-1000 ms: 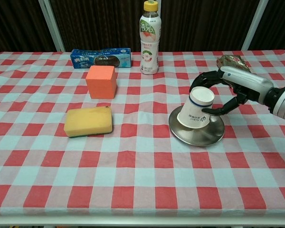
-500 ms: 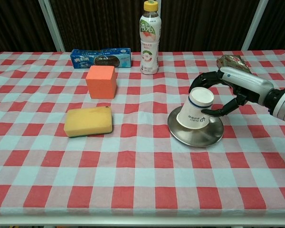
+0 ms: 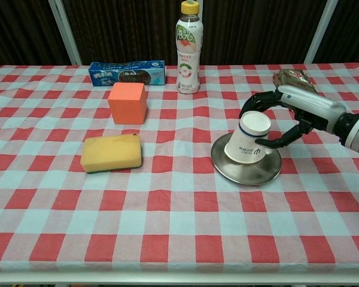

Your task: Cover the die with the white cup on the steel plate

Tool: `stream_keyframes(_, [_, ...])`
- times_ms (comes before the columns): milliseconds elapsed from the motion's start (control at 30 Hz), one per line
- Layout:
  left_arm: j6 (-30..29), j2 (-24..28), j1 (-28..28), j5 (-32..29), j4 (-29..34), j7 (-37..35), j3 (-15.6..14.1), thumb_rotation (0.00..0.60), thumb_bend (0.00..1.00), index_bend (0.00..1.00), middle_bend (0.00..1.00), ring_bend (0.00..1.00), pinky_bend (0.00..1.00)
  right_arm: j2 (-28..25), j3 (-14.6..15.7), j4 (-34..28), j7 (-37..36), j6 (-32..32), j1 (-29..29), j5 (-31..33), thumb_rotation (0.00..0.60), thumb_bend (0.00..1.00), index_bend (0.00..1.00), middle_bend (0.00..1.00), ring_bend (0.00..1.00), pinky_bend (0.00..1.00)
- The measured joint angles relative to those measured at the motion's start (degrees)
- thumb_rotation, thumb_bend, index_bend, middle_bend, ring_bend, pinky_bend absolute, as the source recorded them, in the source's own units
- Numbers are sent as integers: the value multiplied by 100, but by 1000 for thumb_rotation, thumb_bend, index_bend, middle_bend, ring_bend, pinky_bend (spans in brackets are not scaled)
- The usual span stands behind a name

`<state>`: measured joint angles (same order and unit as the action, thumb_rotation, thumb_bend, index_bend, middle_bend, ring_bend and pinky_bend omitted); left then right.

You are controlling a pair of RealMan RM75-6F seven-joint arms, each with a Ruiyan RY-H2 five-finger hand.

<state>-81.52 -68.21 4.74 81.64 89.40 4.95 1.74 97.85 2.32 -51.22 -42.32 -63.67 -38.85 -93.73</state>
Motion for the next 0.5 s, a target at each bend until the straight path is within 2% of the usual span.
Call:
stream_keyframes(133, [11, 5, 29, 20, 3, 28, 14, 600, 0, 133, 155, 10, 41, -128, 178, -343, 77, -108, 8, -248, 600, 324, 514, 402, 201, 173])
stream_keyframes(367, [-2, 2, 10, 4, -4, 0, 7, 600, 0, 134, 155, 10, 41, -15, -58, -46, 169, 151, -20, 117, 600, 324, 514, 389, 201, 172])
stream_keyframes(500, [18, -13, 9, -17, -20, -8, 3, 600, 0, 133, 155, 10, 41, -33, 48, -127, 72, 62, -15, -55, 600, 325, 514, 399, 201, 172])
